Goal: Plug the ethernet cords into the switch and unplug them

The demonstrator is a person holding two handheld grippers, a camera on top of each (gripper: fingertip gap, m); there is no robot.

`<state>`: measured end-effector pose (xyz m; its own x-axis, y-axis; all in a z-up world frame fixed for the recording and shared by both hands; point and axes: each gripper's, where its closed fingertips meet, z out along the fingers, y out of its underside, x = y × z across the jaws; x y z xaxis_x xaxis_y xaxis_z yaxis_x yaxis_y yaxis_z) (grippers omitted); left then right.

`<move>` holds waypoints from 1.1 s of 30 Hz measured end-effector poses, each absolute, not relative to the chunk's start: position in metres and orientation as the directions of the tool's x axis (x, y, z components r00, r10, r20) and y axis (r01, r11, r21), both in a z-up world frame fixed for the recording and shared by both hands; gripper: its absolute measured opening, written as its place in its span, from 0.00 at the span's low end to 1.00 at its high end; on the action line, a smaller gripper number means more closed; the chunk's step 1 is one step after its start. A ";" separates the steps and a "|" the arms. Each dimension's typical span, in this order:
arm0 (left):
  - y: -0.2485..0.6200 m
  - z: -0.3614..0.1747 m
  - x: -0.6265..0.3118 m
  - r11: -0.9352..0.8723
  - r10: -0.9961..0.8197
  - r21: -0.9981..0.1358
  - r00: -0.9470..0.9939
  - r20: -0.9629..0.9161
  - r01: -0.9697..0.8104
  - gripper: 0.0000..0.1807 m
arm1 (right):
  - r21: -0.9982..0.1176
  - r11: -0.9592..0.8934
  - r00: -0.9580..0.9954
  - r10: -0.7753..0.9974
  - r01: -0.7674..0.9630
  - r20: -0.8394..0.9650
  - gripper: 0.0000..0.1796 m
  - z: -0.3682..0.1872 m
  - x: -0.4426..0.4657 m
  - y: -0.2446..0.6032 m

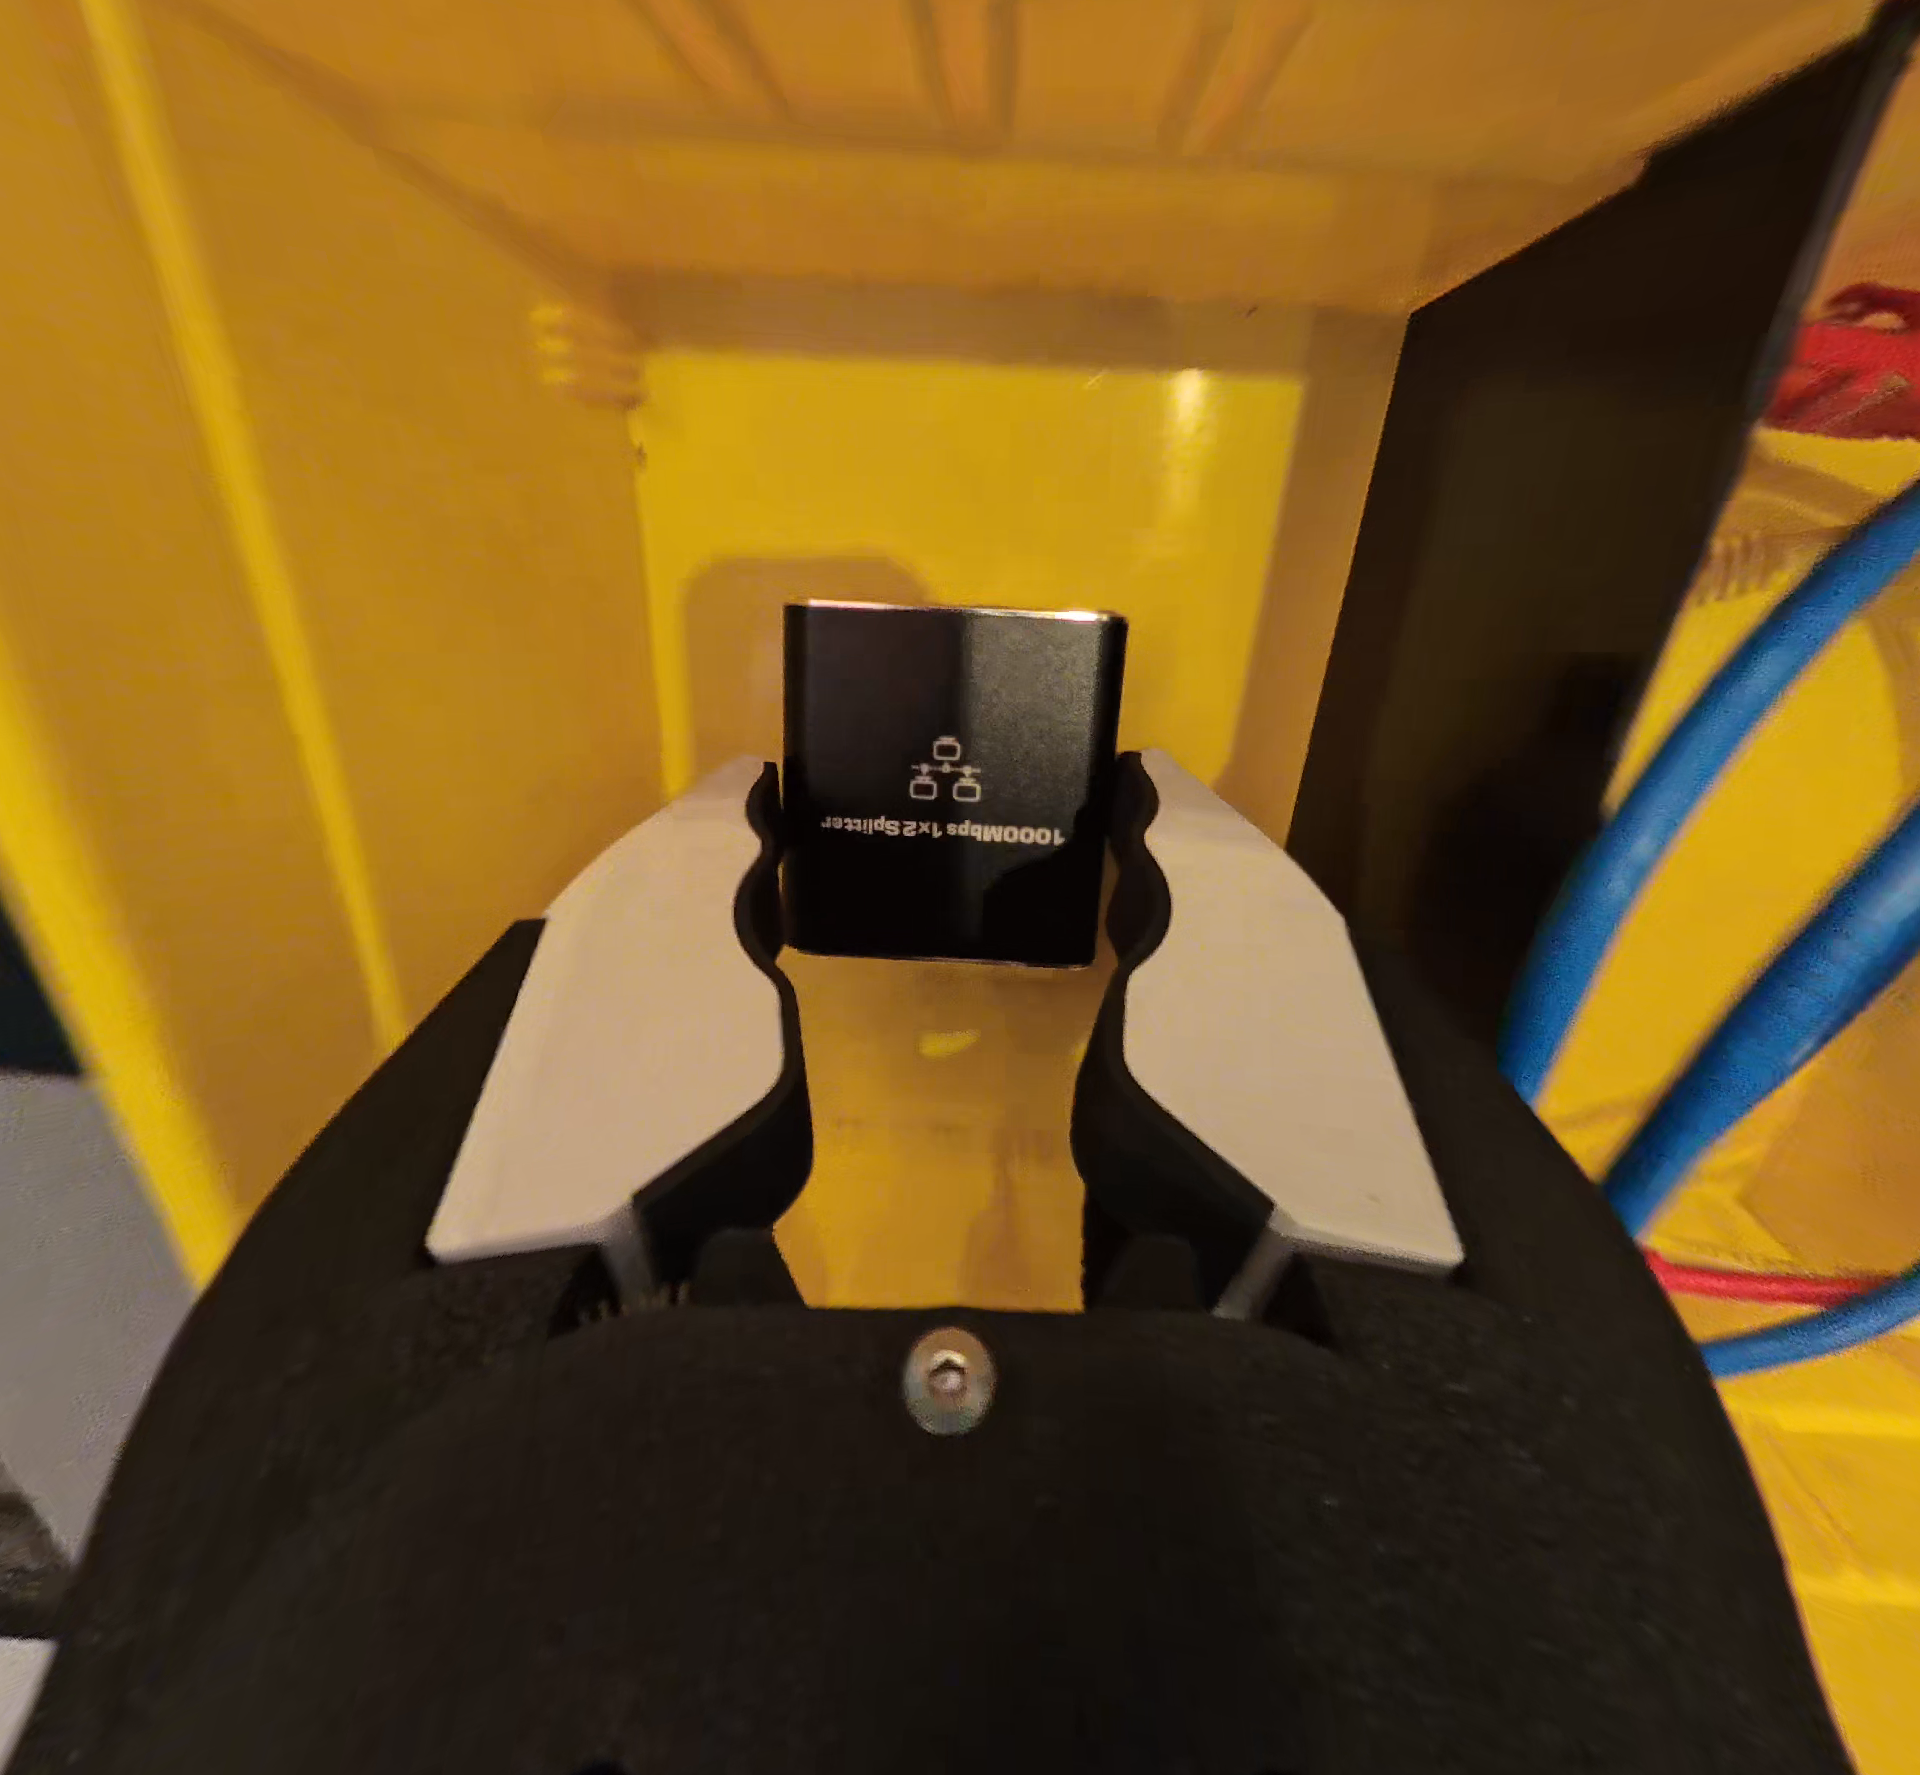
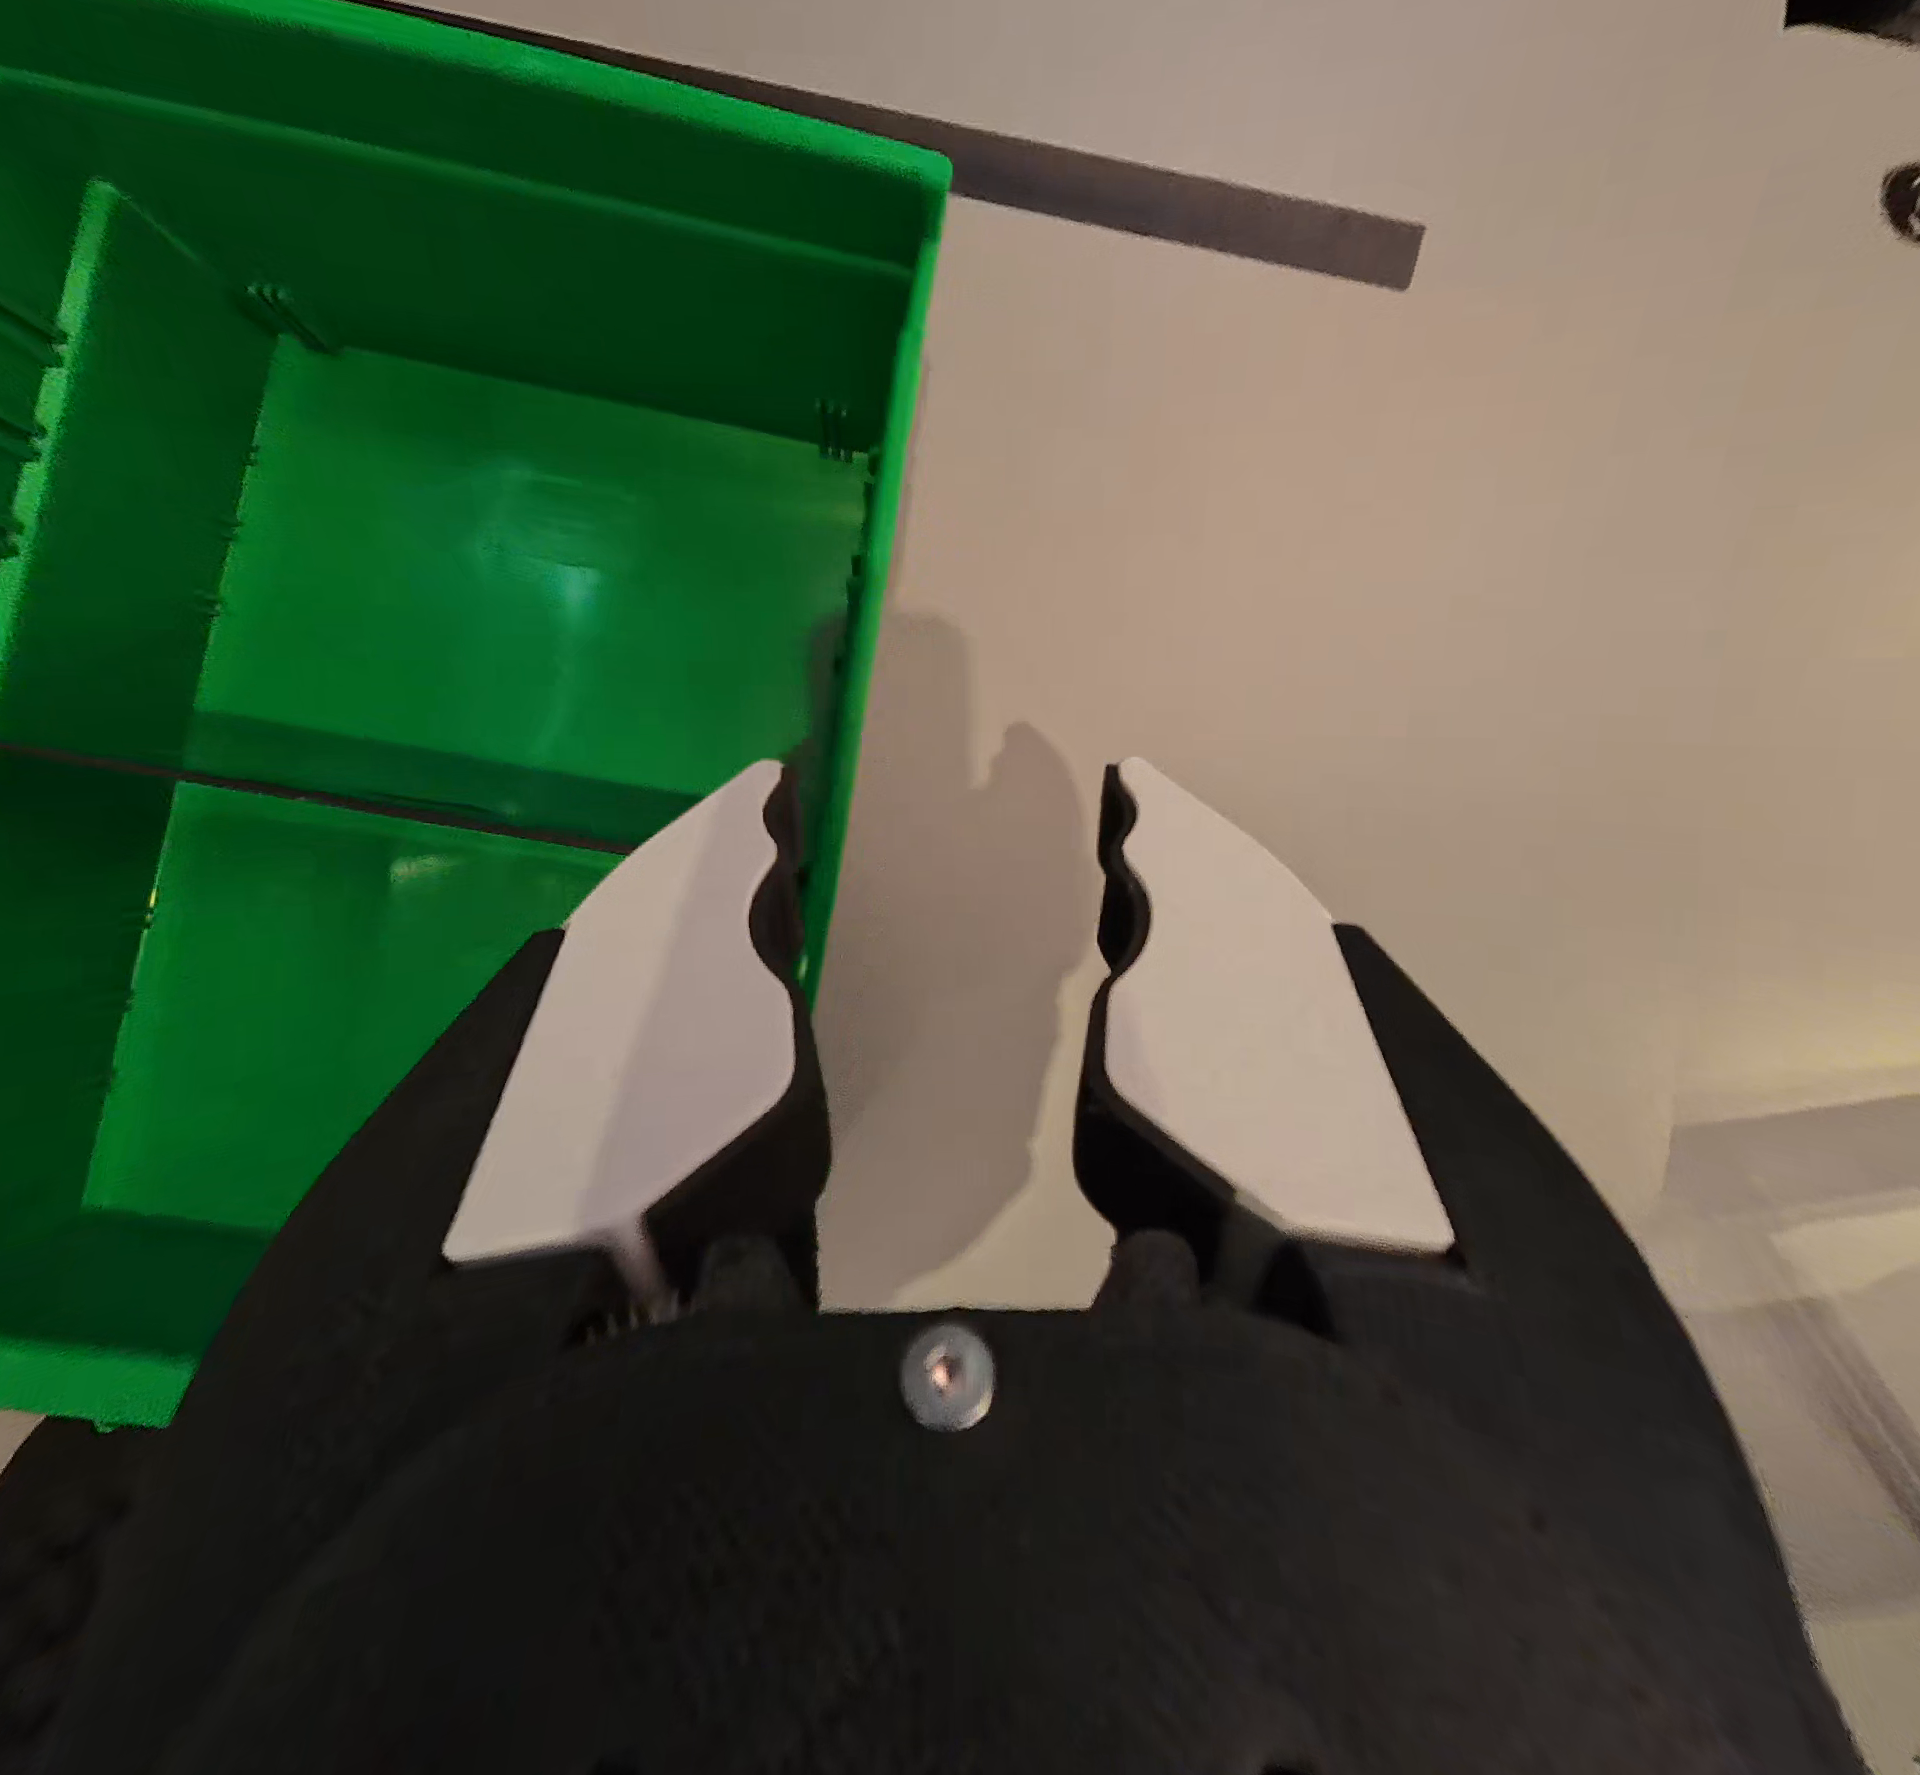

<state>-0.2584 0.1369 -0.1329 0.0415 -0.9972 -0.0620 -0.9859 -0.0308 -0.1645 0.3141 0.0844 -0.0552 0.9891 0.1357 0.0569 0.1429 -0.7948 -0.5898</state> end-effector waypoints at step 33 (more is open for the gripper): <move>0.042 -0.125 -0.056 0.328 -0.945 -0.056 -0.327 -0.019 -0.943 0.33 | -0.569 -0.821 0.971 0.172 0.049 -0.165 0.04 -0.092 0.335 0.086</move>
<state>-0.0556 0.0424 -0.1250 -0.3271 -0.9448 -0.0194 -0.9431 0.3277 -0.0564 0.3347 0.0857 -0.0920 0.9711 0.1722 -0.1651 0.0487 -0.8206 -0.5695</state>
